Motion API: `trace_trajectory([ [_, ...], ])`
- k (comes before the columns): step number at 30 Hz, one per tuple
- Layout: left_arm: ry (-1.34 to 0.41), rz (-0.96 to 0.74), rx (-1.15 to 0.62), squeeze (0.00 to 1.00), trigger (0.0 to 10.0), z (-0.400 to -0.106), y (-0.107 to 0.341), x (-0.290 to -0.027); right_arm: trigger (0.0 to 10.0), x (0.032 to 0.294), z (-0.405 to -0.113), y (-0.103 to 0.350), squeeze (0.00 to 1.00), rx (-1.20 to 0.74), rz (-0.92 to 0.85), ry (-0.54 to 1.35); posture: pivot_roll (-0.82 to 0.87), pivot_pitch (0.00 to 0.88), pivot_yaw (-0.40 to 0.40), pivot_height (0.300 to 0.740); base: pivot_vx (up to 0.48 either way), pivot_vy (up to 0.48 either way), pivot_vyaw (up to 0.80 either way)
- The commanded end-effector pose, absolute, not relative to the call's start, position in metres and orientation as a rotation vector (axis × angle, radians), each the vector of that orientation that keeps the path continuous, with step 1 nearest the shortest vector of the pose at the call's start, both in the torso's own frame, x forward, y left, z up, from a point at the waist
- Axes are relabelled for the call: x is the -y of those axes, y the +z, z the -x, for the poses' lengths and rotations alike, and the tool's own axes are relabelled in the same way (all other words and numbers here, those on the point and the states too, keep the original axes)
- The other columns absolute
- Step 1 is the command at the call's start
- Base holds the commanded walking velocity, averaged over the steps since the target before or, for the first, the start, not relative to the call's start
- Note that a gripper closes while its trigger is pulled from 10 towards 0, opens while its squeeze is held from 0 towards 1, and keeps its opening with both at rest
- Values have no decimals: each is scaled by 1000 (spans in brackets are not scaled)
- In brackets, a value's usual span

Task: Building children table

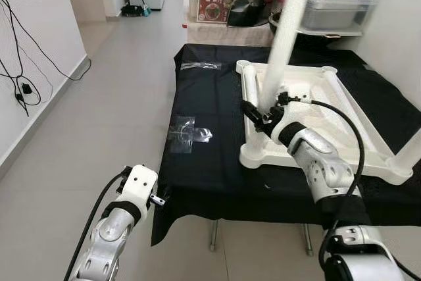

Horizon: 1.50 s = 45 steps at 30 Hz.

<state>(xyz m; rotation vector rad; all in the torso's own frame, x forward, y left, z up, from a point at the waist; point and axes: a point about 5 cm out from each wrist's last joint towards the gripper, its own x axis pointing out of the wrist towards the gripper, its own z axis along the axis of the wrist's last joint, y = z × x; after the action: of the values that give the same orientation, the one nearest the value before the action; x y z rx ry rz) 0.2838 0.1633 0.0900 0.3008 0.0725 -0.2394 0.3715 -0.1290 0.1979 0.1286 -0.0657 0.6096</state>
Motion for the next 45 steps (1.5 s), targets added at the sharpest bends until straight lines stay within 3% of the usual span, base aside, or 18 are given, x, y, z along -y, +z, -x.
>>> trace_trajectory([
  [1, -247, -304, -66, 0, 10000, -285, 91, -161, 157, 103, -370, 190, 0, 41, -122, 725, 116, 0, -78, 740, 0, 0, 0],
  [8, -239, -302, -61, 0, 10000, -283, 92, -163, 0, 100, -370, 185, 0, 39, -159, 720, 124, 0, -83, 740, 0, 0, 0],
  [11, -235, -303, -76, 0, 10000, -277, 87, -165, 0, 109, -370, 170, 0, -22, -158, 559, 114, 0, -80, 740, 0, 0, 0],
  [12, -235, -302, -81, 0, 10000, -276, 85, -165, 0, 124, -374, 156, 0, -100, -135, 320, 111, 0, -76, 740, 0, 0, 0],
  [13, -235, -302, -81, 0, 10000, -276, 85, -165, 0, 124, -374, 156, 0, -100, -135, 320, 111, 0, -76, 740, 0, 0, 0],
  [14, -240, -299, -83, 0, 10000, -276, 85, -163, 0, 155, -371, 136, 0, -198, -101, -38, 102, 0, -70, 740, 0, 0, 0],
  [15, -240, -299, -83, 0, 10000, -276, 85, -163, 0, 155, -371, 136, 0, -198, -101, -38, 102, 0, -70, 740, 0, 0, 0],
  [16, -245, -298, -82, 0, 10000, -277, 85, -161, 0, 185, -358, 121, 0, -232, -46, -352, 100, 0, -68, 740, 0, 0, 0],
  [18, -245, -298, -82, 0, 10000, -277, 85, -161, 0, 185, -358, 121, 0, -232, -46, -352, 100, 0, -68, 740, 0, 0, 0],
  [20, -252, -296, -79, 0, 10000, -278, 87, -160, 0, 211, -334, 109, 0, -244, 11, -608, 94, 0, -59, 740, 0, 0, 0],
  [23, -253, -297, -81, 0, 10000, -278, 86, -161, 0, 210, -330, 109, 0, -232, 20, -608, 87, 0, -55, 740, 0, 0, 0],
  [24, -258, -299, -88, 0, 10000, -277, 84, -162, 10000, 191, -333, 120, 0, -185, 13, -470, 73, 0, -47, 740, 0, 0, 0],
  [27, -264, -299, -90, 0, 10000, -277, 84, -160, 10000, 170, -338, 136, 0, -94, -25, -297, 70, 0, -48, 740, 0, 0, 0],
  [28, -267, -298, -89, 0, 10000, -278, 84, -159, 10000, 161, -340, 144, 1000, -57, -59, -227, 71, 0, -49, 740, 0, 0, 0],
  [32, -266, -294, -85, 0, 10000, -279, 85, -157, 10000, 146, -347, 161, 1000, -10, -83, -81, 76, 0, -56, 740, 0, 0, 0],
  [33, -260, -289, -81, 0, 10000, -279, 86, -157, 10000, 138, -360, 183, 0, 38, -89, 96, 80, 0, -63, 740, 0, 0, 0],
  [39, -247, -292, -87, 0, 10000, -277, 83, -162, 10000, 152, -376, 217, 0, 134, -17, 406, 85, 0, -76, 740, 0, 0, 0],
  [45, -245, -292, -81, 0, 10000, -279, 85, -159, 10000, 148, -374, 207, 0, 76, 81, 663, 98, 0, -86, 740, 0, 0, 0],
])
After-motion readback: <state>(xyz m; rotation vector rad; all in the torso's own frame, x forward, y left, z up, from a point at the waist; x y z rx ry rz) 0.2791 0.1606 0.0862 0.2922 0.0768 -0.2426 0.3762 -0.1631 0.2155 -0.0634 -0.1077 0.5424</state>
